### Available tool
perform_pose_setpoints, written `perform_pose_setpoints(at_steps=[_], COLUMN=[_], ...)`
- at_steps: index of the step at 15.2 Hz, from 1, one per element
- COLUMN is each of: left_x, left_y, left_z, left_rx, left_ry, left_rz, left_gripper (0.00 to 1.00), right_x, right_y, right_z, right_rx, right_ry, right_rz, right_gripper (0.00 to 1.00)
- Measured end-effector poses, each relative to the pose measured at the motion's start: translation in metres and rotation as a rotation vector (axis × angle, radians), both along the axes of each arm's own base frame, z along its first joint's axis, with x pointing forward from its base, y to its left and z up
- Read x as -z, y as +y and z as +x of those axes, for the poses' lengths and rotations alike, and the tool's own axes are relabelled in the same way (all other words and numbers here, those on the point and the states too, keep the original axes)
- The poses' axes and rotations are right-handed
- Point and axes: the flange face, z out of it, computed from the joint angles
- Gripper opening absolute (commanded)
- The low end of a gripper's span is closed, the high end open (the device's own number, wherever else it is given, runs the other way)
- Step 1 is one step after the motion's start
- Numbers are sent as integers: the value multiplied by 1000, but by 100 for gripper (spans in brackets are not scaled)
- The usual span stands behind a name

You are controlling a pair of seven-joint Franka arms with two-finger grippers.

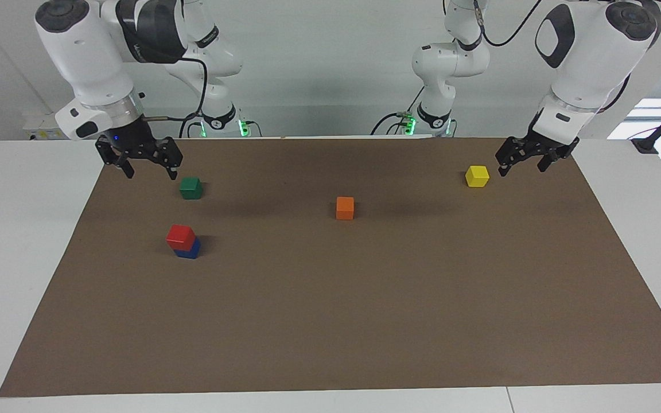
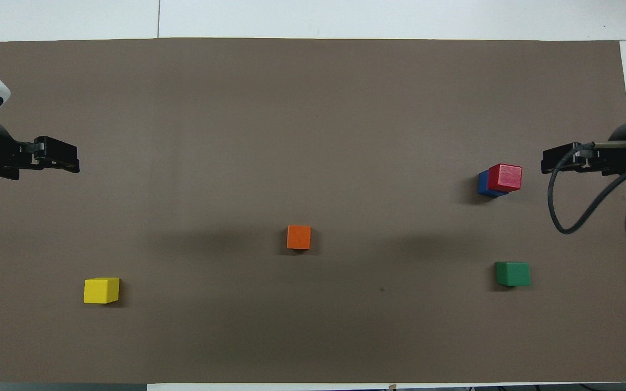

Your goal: Transfer red block to right arm and stack on blue block

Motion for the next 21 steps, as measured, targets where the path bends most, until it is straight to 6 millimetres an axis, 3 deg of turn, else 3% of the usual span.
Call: perform_pose_setpoints(at_steps=[4, 21], left_x=[0, 0], left_y=[0, 1], left_z=[0, 0], left_rx=[0, -2], left_ry=[0, -1], left_rz=[0, 0], left_gripper=[100, 100], right_x=[-27, -20], right_y=[-1, -8], right_z=[-5, -2], right_rx=[-25, -15], right_ry=[17, 34], right_rz=[2, -11], right_gripper=[100, 100])
